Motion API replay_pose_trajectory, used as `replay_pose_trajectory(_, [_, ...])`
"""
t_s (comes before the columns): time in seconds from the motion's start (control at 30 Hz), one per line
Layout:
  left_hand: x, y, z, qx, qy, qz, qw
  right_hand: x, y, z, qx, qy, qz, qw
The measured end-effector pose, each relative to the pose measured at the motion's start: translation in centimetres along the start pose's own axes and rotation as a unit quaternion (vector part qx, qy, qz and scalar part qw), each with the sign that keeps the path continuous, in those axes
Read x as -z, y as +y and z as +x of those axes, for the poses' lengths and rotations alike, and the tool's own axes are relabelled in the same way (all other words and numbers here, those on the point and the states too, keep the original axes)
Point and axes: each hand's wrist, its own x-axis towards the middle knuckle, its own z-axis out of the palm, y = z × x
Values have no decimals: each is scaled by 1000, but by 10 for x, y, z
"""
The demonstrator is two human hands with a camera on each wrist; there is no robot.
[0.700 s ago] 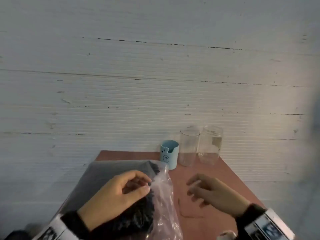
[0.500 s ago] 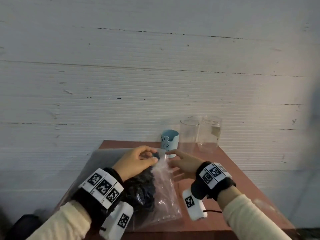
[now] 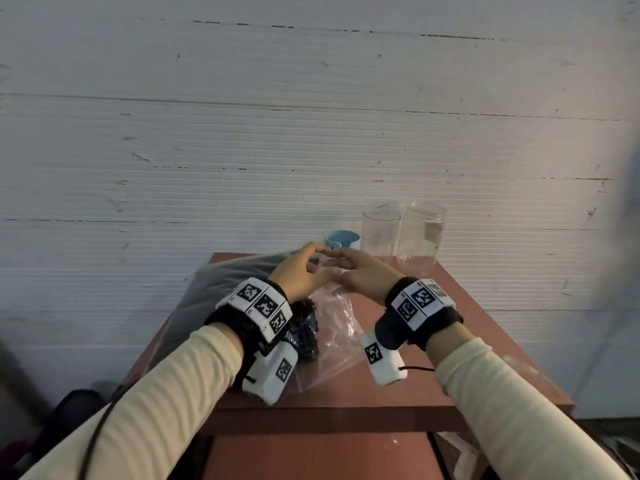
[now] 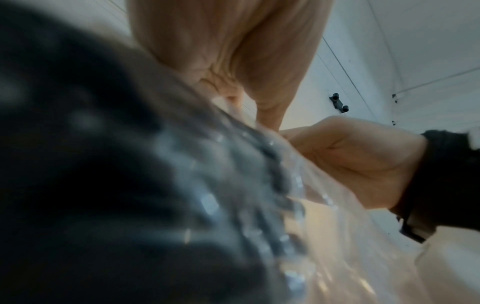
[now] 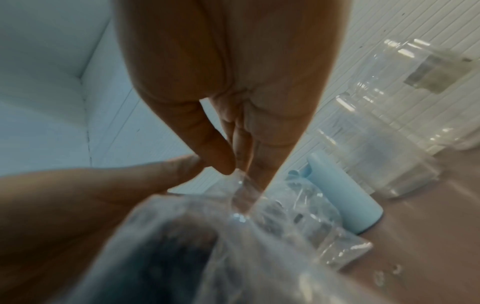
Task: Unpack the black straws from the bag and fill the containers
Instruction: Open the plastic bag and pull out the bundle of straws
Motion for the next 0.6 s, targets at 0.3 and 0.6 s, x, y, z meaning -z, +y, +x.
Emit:
replay_pose_trajectory(0.3, [13, 2, 2, 24, 85, -45, 995, 3, 2, 3, 23, -48, 146, 988])
replay_pose_trajectory(0.6, [58, 7, -3, 29, 176, -239, 954, 15, 26, 4, -133, -32, 89, 987])
